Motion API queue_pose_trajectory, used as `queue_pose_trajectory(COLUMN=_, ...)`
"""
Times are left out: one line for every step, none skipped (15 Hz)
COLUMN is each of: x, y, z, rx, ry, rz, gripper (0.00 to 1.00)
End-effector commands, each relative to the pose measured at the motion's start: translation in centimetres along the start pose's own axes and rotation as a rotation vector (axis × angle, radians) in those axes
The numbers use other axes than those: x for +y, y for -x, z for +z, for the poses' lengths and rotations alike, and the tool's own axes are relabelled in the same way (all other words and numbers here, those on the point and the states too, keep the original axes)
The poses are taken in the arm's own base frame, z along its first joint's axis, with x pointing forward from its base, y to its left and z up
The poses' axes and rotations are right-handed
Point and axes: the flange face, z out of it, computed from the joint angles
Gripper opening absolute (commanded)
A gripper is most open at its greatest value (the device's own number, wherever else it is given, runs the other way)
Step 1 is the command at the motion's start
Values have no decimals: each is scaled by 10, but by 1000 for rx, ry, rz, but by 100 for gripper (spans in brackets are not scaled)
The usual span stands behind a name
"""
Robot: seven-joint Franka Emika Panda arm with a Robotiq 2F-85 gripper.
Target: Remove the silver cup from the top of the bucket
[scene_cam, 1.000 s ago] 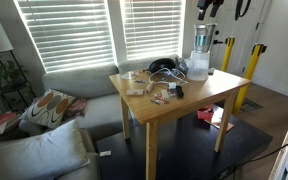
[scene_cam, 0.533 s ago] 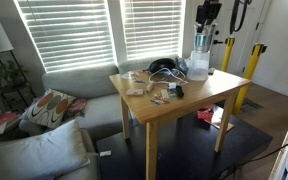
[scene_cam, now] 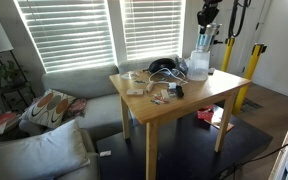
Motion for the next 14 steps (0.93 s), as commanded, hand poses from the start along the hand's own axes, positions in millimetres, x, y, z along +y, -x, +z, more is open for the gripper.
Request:
queue_pose_trajectory(x=-2, y=0, z=-8, rx=43, ry=51, rz=-17, gripper=0)
queue_pose_trajectory(x=-4, y=1, z=-11, rx=51, ry=61, rz=-24, gripper=2)
queue_pose_trajectory(x=-8, y=1, z=-15, rx=59, ry=70, rz=-35, gripper=2)
queue_pose_trajectory(x=-14, y=2, z=-20, rx=71, ry=83, rz=-46, gripper=2)
queue_pose_trajectory(x=-22, y=3, z=-27, rx=80, ry=91, rz=-67, gripper=2)
queue_pose_trajectory(x=-33, y=4, z=-33, rx=85, ry=88, rz=-91, gripper=2)
queue_pose_trajectory(x=-46, y=5, z=-40, rx=93, ry=80, rz=-109, gripper=2)
queue_pose_trajectory(x=-64, y=5, z=-46, rx=101, ry=65, rz=-143, gripper=2)
queue_pose_trajectory(x=-83, y=4, z=-50, rx=110, ry=43, rz=-182, gripper=2)
queue_pose_trajectory(x=-99, y=2, z=-55, rx=122, ry=36, rz=-212, gripper=2)
queue_pose_trajectory(x=-115, y=0, z=-57, rx=128, ry=32, rz=-235, gripper=2)
queue_pose_trajectory(x=-130, y=-3, z=-59, rx=130, ry=21, rz=-227, gripper=2)
queue_pose_trajectory(x=-142, y=-2, z=-62, rx=130, ry=14, rz=-209, gripper=1)
queue_pose_trajectory(x=-127, y=5, z=-56, rx=138, ry=37, rz=-227, gripper=4)
